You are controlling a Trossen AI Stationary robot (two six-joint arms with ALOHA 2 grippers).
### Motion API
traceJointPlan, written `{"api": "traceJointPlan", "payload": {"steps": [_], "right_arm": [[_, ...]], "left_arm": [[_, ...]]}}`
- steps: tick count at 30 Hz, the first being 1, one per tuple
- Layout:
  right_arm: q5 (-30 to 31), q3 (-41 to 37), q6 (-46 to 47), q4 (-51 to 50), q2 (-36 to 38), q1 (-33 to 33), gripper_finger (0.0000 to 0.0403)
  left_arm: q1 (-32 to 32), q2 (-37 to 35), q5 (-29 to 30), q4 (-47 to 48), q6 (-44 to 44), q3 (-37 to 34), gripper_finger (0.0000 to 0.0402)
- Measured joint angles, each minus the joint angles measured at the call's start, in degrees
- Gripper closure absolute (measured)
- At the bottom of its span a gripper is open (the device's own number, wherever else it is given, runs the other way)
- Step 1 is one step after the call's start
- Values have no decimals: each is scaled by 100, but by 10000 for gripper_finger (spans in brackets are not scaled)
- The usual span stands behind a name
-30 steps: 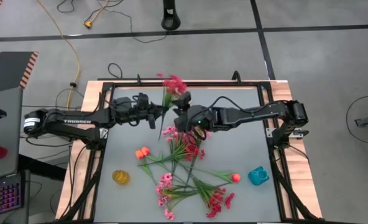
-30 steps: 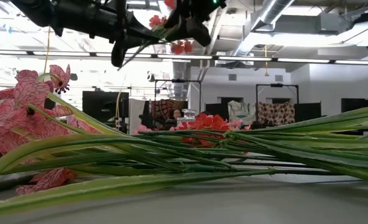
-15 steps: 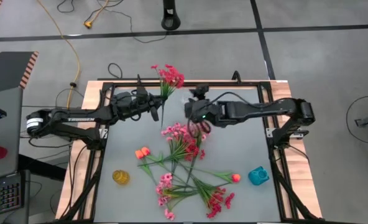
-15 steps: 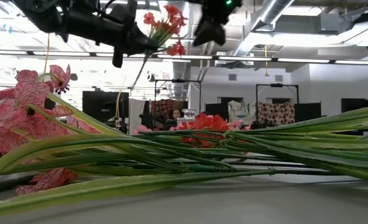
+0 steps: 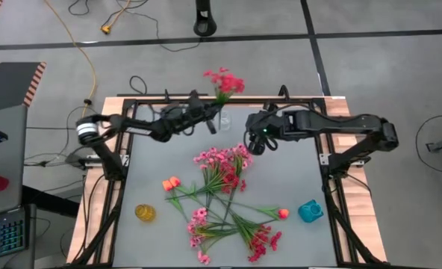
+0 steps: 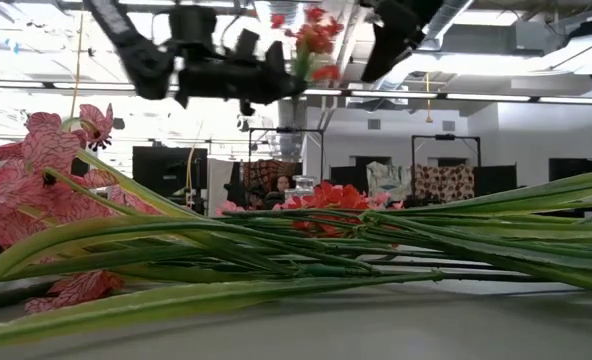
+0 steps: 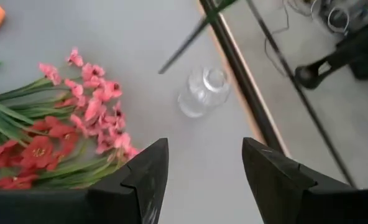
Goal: Sort flowers into vase by color
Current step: Put the top right red flowers into the transparent vase
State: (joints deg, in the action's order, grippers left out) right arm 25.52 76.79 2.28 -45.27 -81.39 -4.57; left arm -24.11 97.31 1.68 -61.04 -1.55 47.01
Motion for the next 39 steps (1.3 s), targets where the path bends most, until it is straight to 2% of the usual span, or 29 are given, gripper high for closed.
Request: {"api": "traceJointPlan", "payload": {"steps": [5, 9, 14, 20, 34, 39], "right_arm": [[-9, -529, 554, 54, 189, 42, 173], [-12, -834, 925, 66, 250, 84, 173], [-9, -1126, 990, 233, 243, 169, 173], [-9, -1186, 988, 389, 191, 196, 173], [-7, -1186, 973, 467, 1, 194, 173], [-7, -1186, 973, 480, 3, 194, 173]], "left_arm": [[-157, 584, -41, 38, 204, 901, 389], [-241, 654, -40, 247, 467, 1220, 389], [-332, 654, -30, 388, 825, 1265, 389], [-411, 654, 224, 990, 1040, 1265, 389], [-411, 693, 277, 1575, 938, 1267, 387], [-396, 691, 427, 1878, 812, 1267, 363]]}}
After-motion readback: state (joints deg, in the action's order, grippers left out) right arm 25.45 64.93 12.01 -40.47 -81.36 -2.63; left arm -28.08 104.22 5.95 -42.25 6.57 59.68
